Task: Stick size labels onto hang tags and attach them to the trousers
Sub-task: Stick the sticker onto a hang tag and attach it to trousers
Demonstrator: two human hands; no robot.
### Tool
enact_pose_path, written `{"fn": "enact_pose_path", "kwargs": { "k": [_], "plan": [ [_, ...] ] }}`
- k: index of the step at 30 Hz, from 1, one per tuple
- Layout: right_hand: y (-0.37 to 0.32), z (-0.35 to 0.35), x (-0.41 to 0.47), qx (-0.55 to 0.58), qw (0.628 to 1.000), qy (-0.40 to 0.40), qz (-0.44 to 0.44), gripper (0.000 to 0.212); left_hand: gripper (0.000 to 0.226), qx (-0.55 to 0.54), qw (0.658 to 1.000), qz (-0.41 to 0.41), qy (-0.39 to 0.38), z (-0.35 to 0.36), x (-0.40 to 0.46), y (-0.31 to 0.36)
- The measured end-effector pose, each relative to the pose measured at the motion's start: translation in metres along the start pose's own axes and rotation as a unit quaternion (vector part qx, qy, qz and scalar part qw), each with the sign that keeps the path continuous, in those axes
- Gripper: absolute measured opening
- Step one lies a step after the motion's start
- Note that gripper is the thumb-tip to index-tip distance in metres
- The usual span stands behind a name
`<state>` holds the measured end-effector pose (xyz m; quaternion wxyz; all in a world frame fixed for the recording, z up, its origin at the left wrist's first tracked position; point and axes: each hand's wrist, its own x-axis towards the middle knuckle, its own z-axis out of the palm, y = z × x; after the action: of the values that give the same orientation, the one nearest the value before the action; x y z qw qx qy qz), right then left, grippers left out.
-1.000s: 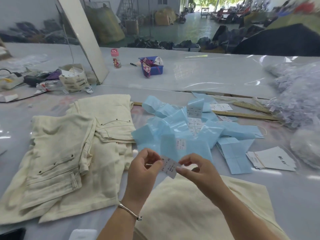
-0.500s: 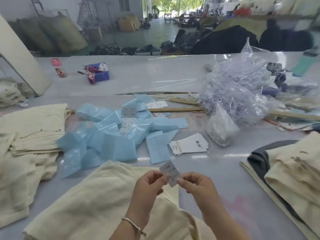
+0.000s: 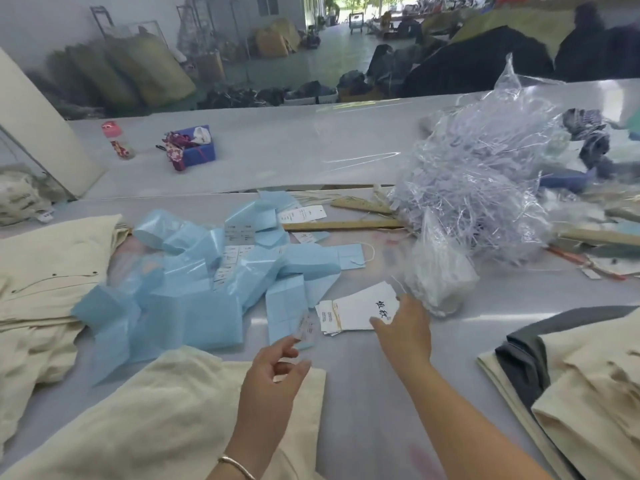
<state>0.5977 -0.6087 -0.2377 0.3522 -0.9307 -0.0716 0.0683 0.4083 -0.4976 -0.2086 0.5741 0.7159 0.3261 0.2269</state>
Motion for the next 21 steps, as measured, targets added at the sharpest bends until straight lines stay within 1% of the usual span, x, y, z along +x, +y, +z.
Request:
{"fn": "enact_pose_path", "kwargs": {
  "k": [2,4,6,7,9,10,12,14,16,17,19,20,21],
  "plan": [
    [-0.009,0.007,0.025,-0.131,0.991,-0.024,-0.008,0.074,0.050,0.053,0.996,0.071,-0.033,0.014,0.013,-0.004],
    [-0.015,0.011,0.042,-0.202,0.978,-0.054,0.019,0.086,0.070,0.146,0.975,0.144,-0.079,0.032,0.031,-0.007],
    [-0.013,0.014,0.053,-0.211,0.974,-0.065,0.047,0.089,0.085,0.238,0.944,0.200,-0.111,0.051,0.051,-0.008],
    [-0.010,0.015,0.057,-0.202,0.976,-0.065,0.057,0.090,0.090,0.266,0.931,0.220,-0.120,0.061,0.062,-0.009],
    [-0.004,0.017,0.063,-0.176,0.980,-0.063,0.069,0.089,0.097,0.297,0.916,0.237,-0.132,0.082,0.082,-0.012],
    [-0.002,0.017,0.065,-0.158,0.983,-0.060,0.066,0.084,0.100,0.308,0.910,0.238,-0.140,0.092,0.092,-0.014],
    [0.007,0.019,0.065,-0.095,0.994,-0.047,0.031,0.064,0.103,0.317,0.905,0.231,-0.167,0.109,0.109,-0.019],
    [0.020,0.023,0.063,0.019,0.999,-0.031,-0.015,0.040,0.105,0.301,0.909,0.205,-0.201,0.121,0.121,-0.024],
    [0.032,0.025,0.057,0.147,0.988,-0.004,-0.042,0.022,0.107,0.268,0.922,0.183,-0.212,0.131,0.129,-0.029],
    [0.036,0.025,0.055,0.210,0.976,0.011,-0.047,0.022,0.109,0.244,0.931,0.174,-0.210,0.136,0.131,-0.030],
    [0.039,0.023,0.053,0.341,0.939,0.021,-0.036,0.033,0.112,0.169,0.953,0.158,-0.195,0.145,0.135,-0.030],
    [0.039,0.022,0.052,0.398,0.917,0.015,-0.027,0.033,0.113,0.127,0.963,0.150,-0.187,0.148,0.137,-0.030],
    [0.040,0.021,0.052,0.438,0.899,0.007,-0.021,0.029,0.113,0.093,0.968,0.146,-0.181,0.151,0.139,-0.031]
  ]
}}
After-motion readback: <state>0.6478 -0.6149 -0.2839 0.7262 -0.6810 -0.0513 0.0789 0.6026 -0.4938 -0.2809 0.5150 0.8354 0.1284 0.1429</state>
